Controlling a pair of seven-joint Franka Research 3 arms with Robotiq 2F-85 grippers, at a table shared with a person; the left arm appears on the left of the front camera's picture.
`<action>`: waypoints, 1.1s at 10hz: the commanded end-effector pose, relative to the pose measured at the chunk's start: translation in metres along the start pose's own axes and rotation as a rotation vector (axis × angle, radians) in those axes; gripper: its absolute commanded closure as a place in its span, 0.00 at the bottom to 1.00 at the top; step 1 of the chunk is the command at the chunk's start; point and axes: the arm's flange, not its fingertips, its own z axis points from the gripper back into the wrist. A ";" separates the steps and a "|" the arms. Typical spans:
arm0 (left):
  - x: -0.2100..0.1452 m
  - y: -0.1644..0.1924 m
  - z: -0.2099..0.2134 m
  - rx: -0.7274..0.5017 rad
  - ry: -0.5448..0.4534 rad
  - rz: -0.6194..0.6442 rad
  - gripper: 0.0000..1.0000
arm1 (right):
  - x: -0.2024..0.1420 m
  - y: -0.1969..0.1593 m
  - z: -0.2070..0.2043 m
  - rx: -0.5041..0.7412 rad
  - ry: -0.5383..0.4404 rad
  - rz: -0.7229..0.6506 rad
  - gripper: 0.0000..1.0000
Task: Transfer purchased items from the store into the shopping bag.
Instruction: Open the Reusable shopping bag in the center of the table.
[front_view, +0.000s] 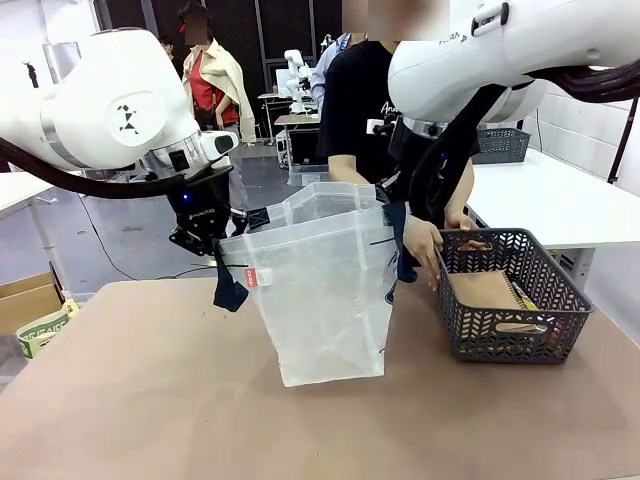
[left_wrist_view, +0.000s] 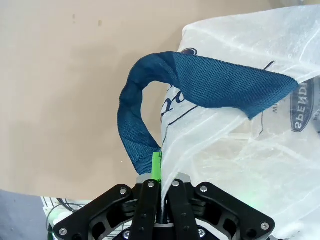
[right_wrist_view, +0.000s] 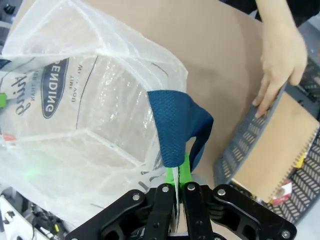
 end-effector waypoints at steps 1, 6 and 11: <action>-0.004 0.005 0.000 0.049 -0.005 -0.067 1.00 | -0.018 -0.007 -0.002 0.032 -0.024 0.060 1.00; -0.004 -0.003 0.005 0.004 -0.080 -0.242 1.00 | -0.029 0.003 -0.010 0.087 -0.055 0.145 1.00; -0.001 -0.009 0.007 0.013 -0.057 -0.220 1.00 | -0.021 0.008 -0.007 0.059 -0.025 0.124 1.00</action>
